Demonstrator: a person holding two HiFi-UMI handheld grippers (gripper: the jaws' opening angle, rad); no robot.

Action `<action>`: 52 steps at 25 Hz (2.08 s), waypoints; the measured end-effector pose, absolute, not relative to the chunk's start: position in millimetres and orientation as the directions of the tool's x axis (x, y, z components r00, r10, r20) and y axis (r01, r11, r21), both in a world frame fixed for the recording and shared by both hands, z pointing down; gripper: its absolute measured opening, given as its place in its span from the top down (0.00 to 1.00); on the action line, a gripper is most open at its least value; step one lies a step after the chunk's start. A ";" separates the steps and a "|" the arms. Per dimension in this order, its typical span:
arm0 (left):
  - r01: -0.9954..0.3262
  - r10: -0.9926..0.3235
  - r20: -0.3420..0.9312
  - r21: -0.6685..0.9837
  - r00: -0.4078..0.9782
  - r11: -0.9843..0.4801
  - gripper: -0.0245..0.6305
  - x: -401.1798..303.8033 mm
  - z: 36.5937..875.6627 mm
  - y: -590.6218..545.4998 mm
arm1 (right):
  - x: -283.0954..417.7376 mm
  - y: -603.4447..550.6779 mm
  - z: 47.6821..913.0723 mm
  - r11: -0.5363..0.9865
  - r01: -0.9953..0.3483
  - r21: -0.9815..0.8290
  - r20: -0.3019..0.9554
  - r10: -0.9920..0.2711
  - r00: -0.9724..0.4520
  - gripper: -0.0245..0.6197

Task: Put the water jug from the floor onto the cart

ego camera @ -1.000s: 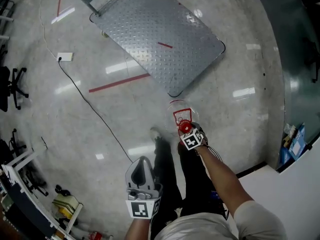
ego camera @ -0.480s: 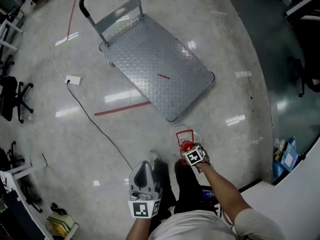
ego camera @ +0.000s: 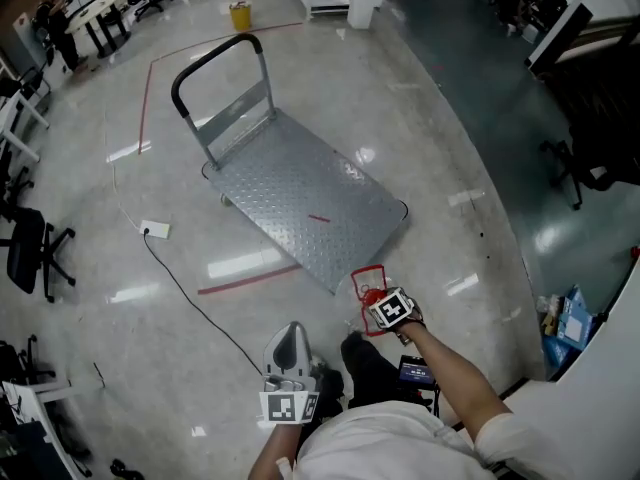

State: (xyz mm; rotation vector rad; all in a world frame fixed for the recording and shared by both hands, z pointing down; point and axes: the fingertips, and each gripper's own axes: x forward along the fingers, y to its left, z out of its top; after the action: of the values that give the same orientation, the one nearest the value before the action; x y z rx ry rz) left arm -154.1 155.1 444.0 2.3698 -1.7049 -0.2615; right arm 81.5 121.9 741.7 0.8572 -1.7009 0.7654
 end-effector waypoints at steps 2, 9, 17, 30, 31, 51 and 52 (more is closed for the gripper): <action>-0.912 -0.947 -0.033 0.259 0.320 -0.317 0.96 -150.5 438.1 140.2 | 77.8 94.1 733.5 0.553 -0.830 -0.073 0.954 -0.202 -0.219 0.53; -0.934 -0.959 -0.046 0.221 0.278 -0.281 0.96 -149.8 431.2 64.8 | 45.4 -13.7 726.0 0.598 -0.797 -0.085 0.935 -0.230 -0.272 0.53; -0.962 -0.983 -0.042 0.201 0.180 -0.185 0.96 -143.5 417.2 -27.2 | 15.4 -107.3 726.1 0.665 -0.738 -0.117 0.917 -0.213 -0.337 0.53; -0.957 -0.974 -0.011 0.184 0.227 -0.225 0.96 -162.2 422.4 -141.3 | -19.7 -191.5 768.1 0.623 -0.763 -0.171 0.928 -0.158 -0.337 0.53; -0.955 -0.972 -0.001 0.187 0.235 -0.231 0.96 -161.7 425.7 -145.8 | -18.6 -190.8 774.9 0.619 -0.765 -0.180 0.930 -0.147 -0.338 0.53; -0.947 -0.965 0.058 0.216 0.255 -0.237 0.96 -175.5 454.1 -195.3 | -25.8 -202.2 814.9 0.634 -0.749 -0.192 0.937 -0.108 -0.331 0.53; -0.946 -0.965 0.055 0.218 0.257 -0.240 0.96 -173.8 453.2 -195.2 | -24.4 -199.0 814.8 0.636 -0.748 -0.191 0.939 -0.103 -0.327 0.53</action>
State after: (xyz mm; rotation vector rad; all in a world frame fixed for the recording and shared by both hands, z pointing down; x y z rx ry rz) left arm -173.8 -195.2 453.2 2.3184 -1.7924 -0.1333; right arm -24.4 -199.0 814.8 0.6847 -1.8085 0.7688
